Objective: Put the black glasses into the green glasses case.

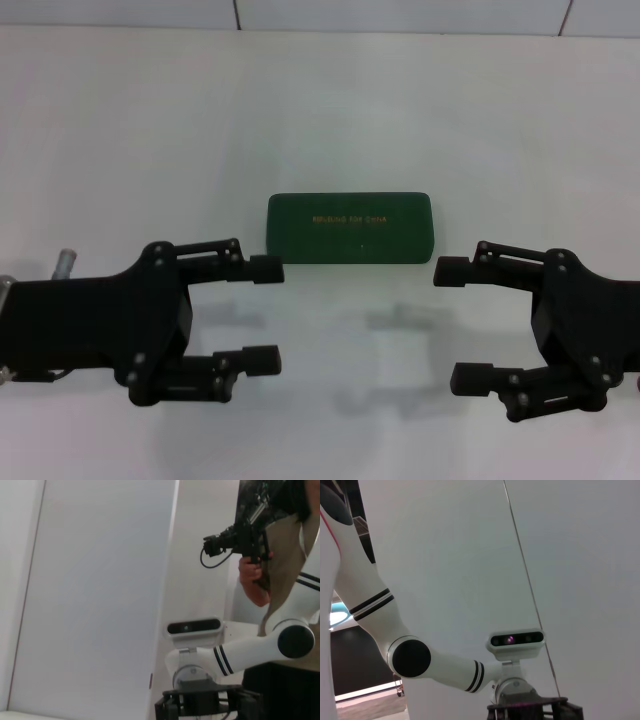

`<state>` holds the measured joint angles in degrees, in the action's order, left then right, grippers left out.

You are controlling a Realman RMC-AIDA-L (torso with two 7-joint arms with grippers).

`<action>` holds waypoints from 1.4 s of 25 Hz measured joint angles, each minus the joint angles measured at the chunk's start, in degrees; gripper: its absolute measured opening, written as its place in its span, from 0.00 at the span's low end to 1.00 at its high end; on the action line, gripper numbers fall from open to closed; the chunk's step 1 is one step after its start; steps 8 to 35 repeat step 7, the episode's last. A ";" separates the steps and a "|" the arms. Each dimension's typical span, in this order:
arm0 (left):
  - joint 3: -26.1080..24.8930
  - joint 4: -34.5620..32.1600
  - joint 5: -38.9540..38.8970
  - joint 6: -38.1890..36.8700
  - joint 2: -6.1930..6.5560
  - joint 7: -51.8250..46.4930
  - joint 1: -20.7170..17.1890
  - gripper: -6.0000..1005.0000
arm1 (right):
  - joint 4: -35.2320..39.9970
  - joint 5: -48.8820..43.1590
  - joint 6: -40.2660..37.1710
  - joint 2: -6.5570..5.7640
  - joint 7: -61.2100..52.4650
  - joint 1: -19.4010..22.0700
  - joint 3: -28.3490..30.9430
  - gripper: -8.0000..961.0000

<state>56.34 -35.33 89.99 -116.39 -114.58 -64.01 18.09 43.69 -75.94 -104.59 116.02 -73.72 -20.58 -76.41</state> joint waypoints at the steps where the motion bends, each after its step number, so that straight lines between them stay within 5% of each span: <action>1: 0.00 0.00 0.38 -0.01 0.01 0.35 -0.01 0.72 | -0.01 0.07 0.01 0.02 0.01 0.00 -0.01 0.92; 35: -0.09 0.66 3.04 -0.03 0.04 2.51 0.50 0.72 | -0.17 0.23 0.64 0.08 0.03 -0.07 -0.05 0.92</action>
